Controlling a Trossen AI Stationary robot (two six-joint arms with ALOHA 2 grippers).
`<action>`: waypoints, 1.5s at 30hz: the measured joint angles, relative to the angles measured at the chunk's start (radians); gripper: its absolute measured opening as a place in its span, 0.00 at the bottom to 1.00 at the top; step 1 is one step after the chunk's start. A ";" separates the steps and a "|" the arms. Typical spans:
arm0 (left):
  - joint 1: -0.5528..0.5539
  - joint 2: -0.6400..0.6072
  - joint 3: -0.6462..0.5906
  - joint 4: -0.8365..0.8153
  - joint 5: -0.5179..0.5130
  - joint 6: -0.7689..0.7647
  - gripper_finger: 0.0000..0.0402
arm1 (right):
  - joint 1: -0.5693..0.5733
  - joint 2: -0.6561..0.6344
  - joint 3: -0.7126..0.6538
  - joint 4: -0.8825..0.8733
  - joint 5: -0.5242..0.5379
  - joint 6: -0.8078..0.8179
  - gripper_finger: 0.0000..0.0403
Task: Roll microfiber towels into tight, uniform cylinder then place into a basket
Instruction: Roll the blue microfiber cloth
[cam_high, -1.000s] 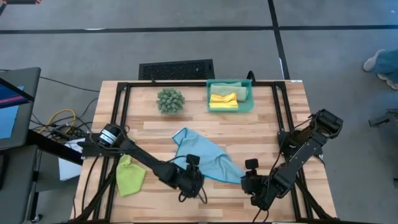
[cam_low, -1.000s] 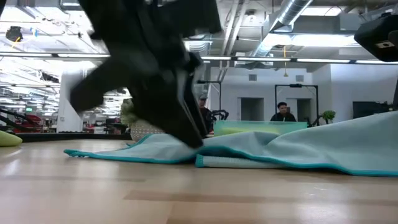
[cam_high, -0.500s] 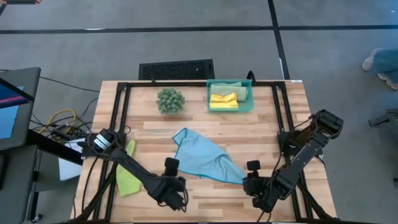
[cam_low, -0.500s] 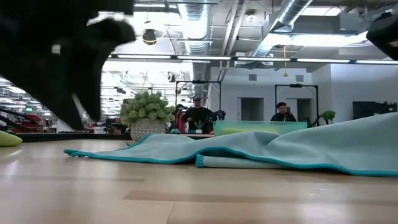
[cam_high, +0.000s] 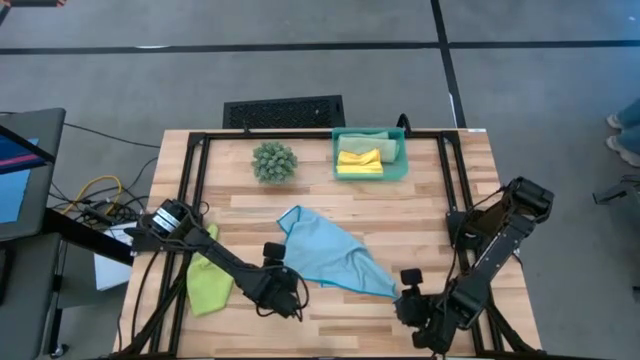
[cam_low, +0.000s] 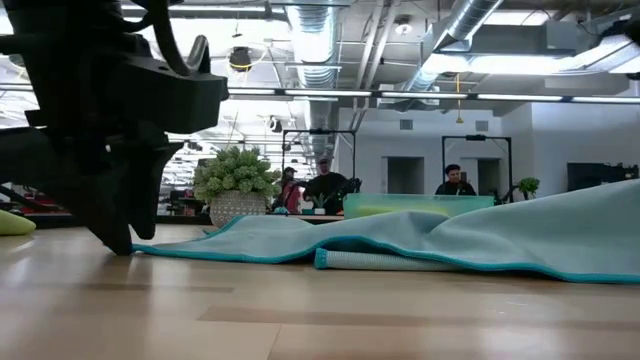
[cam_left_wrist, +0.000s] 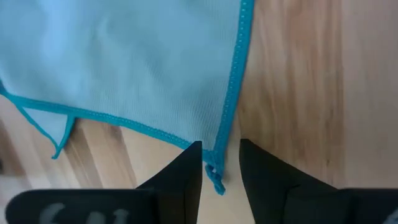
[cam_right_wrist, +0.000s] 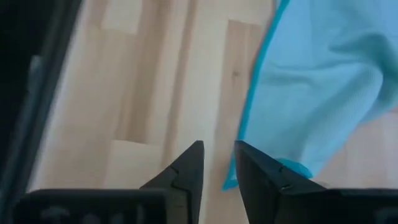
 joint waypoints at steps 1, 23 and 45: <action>0.001 0.001 0.003 0.000 0.002 0.011 0.23 | 0.002 0.000 0.004 0.011 0.003 0.006 0.30; -0.119 0.010 0.437 -0.544 -0.434 -0.196 0.00 | -0.035 0.107 -0.033 0.071 0.000 -0.284 0.53; 0.017 0.008 0.131 -0.155 0.081 0.113 0.38 | -0.022 0.080 -0.020 0.078 -0.005 -0.177 0.50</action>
